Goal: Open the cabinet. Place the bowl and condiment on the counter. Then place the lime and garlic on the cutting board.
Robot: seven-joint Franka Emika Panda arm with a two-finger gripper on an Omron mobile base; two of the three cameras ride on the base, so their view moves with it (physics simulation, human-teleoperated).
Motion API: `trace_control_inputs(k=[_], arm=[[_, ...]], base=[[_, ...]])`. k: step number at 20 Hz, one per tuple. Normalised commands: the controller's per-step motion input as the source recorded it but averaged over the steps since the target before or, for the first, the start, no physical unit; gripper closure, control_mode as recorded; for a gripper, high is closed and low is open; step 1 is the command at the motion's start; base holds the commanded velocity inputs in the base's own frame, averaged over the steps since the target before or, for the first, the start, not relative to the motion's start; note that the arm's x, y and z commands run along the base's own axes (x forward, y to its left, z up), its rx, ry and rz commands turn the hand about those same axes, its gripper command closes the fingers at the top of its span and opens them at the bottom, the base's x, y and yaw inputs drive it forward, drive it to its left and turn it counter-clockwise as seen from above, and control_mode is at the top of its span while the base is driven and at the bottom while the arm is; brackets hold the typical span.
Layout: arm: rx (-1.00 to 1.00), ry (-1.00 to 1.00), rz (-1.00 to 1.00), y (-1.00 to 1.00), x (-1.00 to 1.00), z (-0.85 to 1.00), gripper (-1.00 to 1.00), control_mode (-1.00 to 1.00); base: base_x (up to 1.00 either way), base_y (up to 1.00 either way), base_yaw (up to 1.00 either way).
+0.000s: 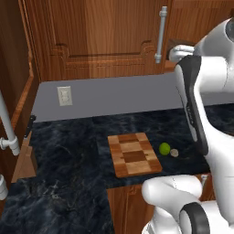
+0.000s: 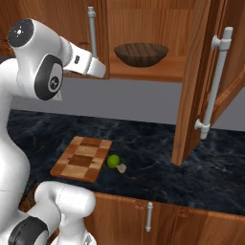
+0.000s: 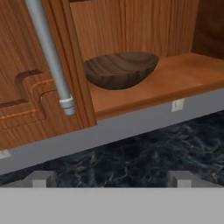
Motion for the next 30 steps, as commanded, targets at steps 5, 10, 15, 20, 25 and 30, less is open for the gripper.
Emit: trace_control_inputs(k=[5,10,15,20,25,30], arm=[[0.02,0.01,-0.03,0.30,0.34,0.01,-1.00,-1.00],[0.04,0.03,0.00,0.00,0.55,0.01,-1.00,-1.00],[0.00,0.00,0.03,0.00,0.77,0.00,-1.00,-1.00],[0.00,0.00,0.09,0.00,0.72,-0.01,-1.00,-1.00],[0.00,-0.01,0.14,0.00,0.76,-0.03,-1.00,-1.00],[0.00,-0.04,0.10,0.00,0.64,-0.06,-1.00,-1.00]], base=[[0.00,0.00,0.00],[0.00,0.00,0.00],[0.00,0.00,0.00],[0.00,0.00,0.00],[0.00,0.00,0.00],[0.00,0.00,0.00]])
